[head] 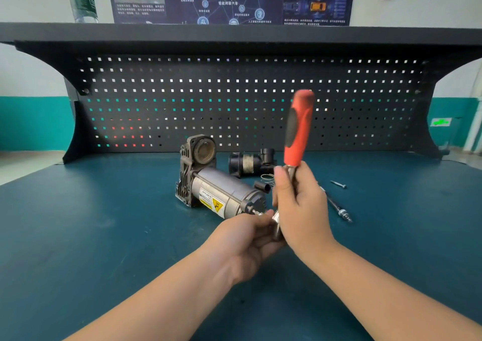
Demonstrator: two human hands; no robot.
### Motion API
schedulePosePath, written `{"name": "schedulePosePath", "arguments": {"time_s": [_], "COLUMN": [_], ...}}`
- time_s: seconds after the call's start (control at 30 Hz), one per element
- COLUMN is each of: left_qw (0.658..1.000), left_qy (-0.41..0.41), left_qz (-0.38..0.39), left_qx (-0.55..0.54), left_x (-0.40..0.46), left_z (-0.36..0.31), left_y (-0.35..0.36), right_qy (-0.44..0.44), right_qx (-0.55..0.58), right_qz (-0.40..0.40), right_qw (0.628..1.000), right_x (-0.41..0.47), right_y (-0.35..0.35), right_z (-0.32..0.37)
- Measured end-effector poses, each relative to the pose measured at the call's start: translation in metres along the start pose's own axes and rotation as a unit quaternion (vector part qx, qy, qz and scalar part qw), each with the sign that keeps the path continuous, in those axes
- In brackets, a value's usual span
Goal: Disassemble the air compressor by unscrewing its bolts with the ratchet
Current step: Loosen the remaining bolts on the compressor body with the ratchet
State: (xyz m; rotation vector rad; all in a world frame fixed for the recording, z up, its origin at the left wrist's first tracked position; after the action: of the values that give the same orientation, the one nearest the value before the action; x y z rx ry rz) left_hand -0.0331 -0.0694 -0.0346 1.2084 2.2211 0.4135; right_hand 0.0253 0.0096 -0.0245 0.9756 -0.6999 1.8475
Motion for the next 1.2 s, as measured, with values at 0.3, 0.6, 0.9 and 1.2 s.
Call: {"name": "schedulePosePath", "arguments": {"time_s": [0.3,0.6,0.9,1.2], "left_qw": [1.0,0.999,0.999,0.999], "left_qy": [0.011,0.021,0.032,-0.006], "left_qz": [-0.025,-0.015,0.012,-0.031], "left_qx": [-0.005,0.022,-0.021,0.007], "left_x": [0.002,-0.001,-0.004,-0.002], "left_z": [0.002,0.004,0.005,0.003], "left_y": [0.003,0.003,-0.002,-0.001], "right_qy": [0.528,0.052,-0.311,-0.063], "right_qx": [0.243,0.025,-0.157,-0.014], "right_qz": [-0.195,-0.035,0.126,0.029], "right_qw": [0.79,0.998,0.929,0.997], "right_x": [0.0,0.003,-0.005,-0.005], "right_y": [0.004,-0.001,0.002,0.002], "right_z": [-0.038,-0.001,0.016,0.007]}}
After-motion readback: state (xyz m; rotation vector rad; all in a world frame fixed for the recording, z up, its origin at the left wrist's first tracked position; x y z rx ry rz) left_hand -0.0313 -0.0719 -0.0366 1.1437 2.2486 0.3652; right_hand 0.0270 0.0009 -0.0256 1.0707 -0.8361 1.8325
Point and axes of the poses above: each hand's wrist, its own x-axis towards the middle knuckle, its own y-axis out of the palm, z = x × y, the point moved 1 cm from there along x, towards the middle knuckle, and after that the axes turned 5 degrees about -y, right-handed, at the moved point
